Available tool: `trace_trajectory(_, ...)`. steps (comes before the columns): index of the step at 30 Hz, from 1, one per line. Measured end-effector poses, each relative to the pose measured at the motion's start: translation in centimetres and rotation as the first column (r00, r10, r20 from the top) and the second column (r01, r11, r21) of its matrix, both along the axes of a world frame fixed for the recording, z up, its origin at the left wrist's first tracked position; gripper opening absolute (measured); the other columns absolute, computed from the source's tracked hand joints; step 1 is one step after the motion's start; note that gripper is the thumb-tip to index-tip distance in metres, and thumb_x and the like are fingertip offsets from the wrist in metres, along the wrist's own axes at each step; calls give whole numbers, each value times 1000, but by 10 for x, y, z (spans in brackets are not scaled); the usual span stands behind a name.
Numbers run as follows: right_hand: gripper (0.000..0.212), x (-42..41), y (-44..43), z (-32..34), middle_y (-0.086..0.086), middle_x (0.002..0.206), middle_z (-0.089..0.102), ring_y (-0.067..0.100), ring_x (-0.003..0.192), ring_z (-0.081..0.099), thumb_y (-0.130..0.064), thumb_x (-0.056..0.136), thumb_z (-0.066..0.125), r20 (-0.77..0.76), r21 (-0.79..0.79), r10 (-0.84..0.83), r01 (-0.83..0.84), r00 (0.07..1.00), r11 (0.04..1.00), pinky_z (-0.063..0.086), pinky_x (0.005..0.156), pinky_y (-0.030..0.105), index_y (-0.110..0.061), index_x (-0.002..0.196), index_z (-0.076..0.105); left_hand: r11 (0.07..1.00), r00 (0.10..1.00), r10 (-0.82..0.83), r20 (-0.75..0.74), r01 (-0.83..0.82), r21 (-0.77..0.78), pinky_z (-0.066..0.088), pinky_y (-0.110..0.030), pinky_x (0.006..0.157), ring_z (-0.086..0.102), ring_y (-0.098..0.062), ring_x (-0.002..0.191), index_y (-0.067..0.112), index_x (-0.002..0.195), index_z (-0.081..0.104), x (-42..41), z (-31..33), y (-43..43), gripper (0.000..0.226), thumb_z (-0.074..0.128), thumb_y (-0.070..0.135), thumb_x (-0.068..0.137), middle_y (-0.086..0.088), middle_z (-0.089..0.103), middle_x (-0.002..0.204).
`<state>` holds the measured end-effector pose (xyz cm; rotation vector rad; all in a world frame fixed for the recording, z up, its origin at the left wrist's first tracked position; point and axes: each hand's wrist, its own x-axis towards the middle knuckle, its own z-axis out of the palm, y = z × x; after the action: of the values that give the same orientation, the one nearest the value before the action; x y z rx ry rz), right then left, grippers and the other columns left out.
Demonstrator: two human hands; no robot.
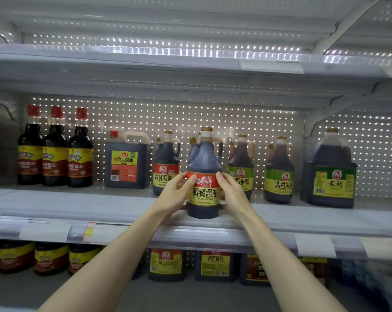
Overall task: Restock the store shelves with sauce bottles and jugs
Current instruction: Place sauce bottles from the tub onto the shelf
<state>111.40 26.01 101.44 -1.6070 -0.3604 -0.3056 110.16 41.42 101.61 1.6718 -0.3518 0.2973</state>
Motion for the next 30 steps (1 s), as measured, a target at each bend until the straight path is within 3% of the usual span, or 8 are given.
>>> trace_trajectory(6,42,1,0,0,0,124,60,15,108,57,-41,100,40,-5,1,4,-4,1000,1000,49,91,36,-20,136,48,1000,1000,5,-3,-5,-6,48,-42,89,55,-19,112,22,135,43,2,0,1,41,48,36,97,2,57,120)
trace_trajectory(11,44,1,-1,-1,1,125,60,15,109,57,-42,100,40,5,-28,-6,6,1000,1000,50,84,31,-18,137,47,1000,1000,9,-9,-9,-12,48,-40,90,54,-19,112,19,140,41,3,-1,1,46,49,36,97,2,56,120)
trace_trajectory(15,43,0,0,0,0,125,59,16,110,57,-42,100,40,-6,-16,-6,6,1000,1000,49,91,36,-19,136,46,1000,1000,5,-19,-6,-6,47,-42,94,54,-21,116,17,142,39,4,-1,2,50,48,35,97,-3,56,129)
trace_trajectory(19,40,-3,1,0,-2,120,60,11,105,57,-40,100,40,2,4,9,-9,1000,1000,49,86,31,-20,134,47,1000,999,3,-33,-3,-9,47,-44,95,53,-22,119,17,143,38,4,0,2,51,48,35,97,-5,55,132)
trace_trajectory(24,41,-2,2,0,-3,120,60,12,106,57,-41,100,40,3,-3,-6,6,1000,1000,49,89,33,-20,135,46,1000,999,4,-37,-4,-15,47,-46,98,54,-22,117,17,142,39,3,0,2,49,48,34,97,-1,57,125)
trace_trajectory(30,44,-2,1,1,0,123,60,17,112,57,-42,100,40,5,-26,-22,22,1000,999,49,96,37,-17,136,46,1000,996,-12,-84,11,-15,51,-41,83,54,-24,116,20,141,39,0,2,2,47,47,34,98,-4,56,126)
